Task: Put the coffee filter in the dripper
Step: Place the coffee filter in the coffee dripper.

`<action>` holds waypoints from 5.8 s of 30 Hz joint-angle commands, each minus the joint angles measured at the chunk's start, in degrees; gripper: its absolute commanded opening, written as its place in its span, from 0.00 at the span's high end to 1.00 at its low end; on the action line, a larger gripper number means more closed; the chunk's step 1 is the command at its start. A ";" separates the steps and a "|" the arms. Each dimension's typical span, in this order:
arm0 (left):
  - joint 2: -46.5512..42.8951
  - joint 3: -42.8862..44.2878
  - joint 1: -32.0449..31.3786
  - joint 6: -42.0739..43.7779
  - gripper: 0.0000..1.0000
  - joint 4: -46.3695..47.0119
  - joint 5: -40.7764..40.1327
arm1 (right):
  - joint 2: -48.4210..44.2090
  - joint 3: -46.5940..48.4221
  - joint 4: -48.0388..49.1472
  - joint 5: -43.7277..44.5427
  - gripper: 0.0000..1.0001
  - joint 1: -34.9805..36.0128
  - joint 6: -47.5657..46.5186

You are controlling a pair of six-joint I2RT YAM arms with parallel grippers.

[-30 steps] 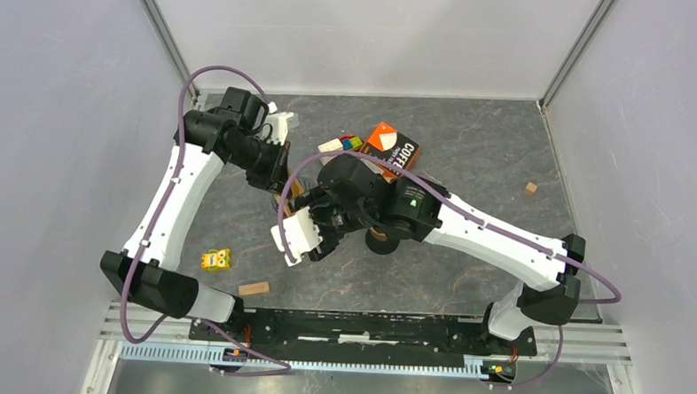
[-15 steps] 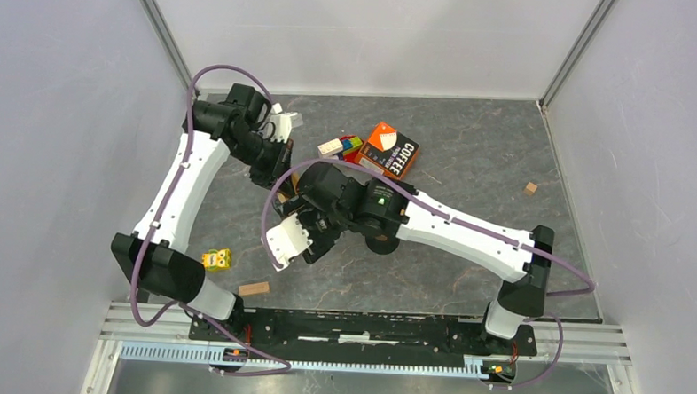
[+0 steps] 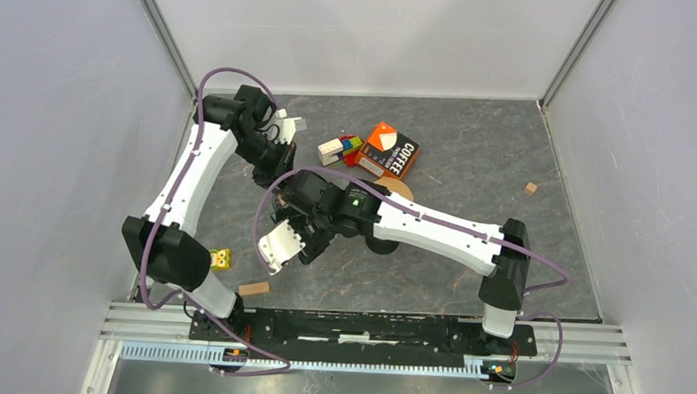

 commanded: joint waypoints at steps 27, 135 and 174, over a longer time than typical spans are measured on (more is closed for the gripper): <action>3.03 6.05 1.22 8.54 0.65 -4.21 -8.37 | 6.61 5.64 -0.35 -9.10 0.27 -6.15 -1.57; 5.91 0.18 -2.21 10.63 0.47 1.82 -16.36 | 0.66 0.48 11.68 -16.56 0.43 -6.87 13.64; 6.45 2.06 -2.65 10.54 0.47 0.72 -16.63 | -1.27 -3.84 12.57 -13.38 1.00 -5.48 15.52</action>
